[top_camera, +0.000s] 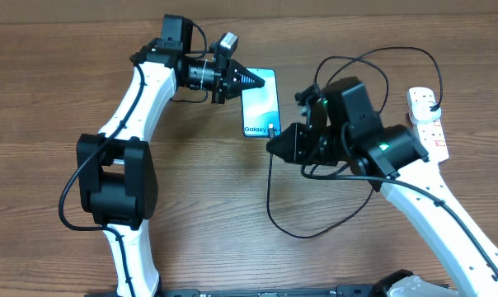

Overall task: Plug charger to phone and switch on socket
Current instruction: 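Grasp the black USB-C plug with the right gripper and lift it, then move the held plug up under the phone's bottom port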

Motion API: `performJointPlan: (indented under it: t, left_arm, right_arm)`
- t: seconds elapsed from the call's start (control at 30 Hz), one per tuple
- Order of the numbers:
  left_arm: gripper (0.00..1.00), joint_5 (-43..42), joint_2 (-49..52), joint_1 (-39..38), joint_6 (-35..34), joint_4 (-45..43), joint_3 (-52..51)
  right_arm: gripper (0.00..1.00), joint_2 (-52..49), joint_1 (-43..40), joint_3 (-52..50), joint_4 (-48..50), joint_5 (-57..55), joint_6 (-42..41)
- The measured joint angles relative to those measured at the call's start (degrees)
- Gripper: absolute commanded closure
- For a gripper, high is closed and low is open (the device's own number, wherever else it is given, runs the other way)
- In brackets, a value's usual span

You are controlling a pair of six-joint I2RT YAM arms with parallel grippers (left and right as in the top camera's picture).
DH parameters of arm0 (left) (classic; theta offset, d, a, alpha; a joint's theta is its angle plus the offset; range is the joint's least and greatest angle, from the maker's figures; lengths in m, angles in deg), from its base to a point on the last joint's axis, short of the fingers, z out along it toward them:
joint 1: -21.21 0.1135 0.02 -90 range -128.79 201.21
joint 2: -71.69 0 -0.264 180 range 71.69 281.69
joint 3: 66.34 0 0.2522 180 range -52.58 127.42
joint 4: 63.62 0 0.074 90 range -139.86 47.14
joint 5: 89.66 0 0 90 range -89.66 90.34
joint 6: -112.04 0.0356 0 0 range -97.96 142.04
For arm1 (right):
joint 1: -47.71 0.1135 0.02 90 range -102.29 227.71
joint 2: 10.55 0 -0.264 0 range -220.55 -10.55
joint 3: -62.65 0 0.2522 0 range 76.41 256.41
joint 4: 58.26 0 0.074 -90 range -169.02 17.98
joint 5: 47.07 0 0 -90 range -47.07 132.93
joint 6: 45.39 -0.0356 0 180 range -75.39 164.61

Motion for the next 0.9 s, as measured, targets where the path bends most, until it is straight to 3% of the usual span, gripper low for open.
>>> performJointPlan:
  t: [0.3,0.6,0.9]
  left_arm:
    - [0.96,0.9,0.0,0.0,0.3,-0.3,0.0]
    - [0.96,1.3,0.0,0.0,0.3,-0.3,0.0]
    - [0.96,0.0,0.0,0.0,0.3,-0.3,0.0]
  right_arm:
    - [0.96,0.8,0.3,-1.6,1.1,0.1,-1.4]
    - [0.96,11.1,0.3,-8.0,2.1,-1.8,-1.5]
    - [0.96,13.8,0.3,-14.0,9.7,-0.6,-2.3]
